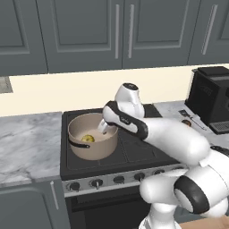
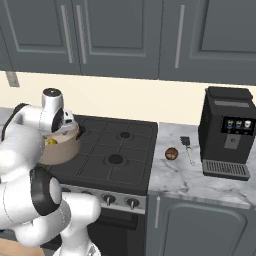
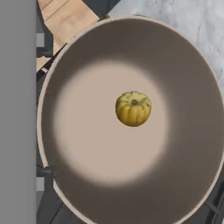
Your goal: Put the squash and potato in the pot. Retrieve the spatula and lightly stir the vegetables in the pot.
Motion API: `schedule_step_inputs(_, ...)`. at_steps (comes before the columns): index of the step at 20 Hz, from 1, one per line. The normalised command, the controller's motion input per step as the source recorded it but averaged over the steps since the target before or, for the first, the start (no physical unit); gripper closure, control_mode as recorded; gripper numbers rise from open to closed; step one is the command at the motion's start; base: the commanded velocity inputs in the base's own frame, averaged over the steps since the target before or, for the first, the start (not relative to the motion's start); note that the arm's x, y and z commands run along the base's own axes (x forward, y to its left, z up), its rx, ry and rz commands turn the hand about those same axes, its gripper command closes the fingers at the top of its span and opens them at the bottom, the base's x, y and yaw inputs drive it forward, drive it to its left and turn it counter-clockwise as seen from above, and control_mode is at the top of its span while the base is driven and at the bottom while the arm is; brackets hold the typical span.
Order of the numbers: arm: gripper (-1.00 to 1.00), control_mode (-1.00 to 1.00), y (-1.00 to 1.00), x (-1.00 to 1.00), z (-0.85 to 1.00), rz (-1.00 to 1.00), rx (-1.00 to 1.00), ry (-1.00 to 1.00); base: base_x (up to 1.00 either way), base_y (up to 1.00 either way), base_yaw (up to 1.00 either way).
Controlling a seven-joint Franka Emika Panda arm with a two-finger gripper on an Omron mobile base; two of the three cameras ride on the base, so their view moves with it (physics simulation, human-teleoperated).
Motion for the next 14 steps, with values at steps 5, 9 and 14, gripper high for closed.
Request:
schedule_step_inputs(5,-1.0,-1.0,-0.74,-0.28,0.12,-0.2,0.0,0.0,0.0,0.0,0.0)
schedule_step_inputs(9,-1.0,-1.0,-0.79,-0.21,0.0,-0.4,0.0,0.0,0.0,0.0,0.0)
schedule_step_inputs(14,-1.0,-1.0,-0.83,-0.02,0.0,-0.52,0.0,0.0,0.0,0.0,0.0)
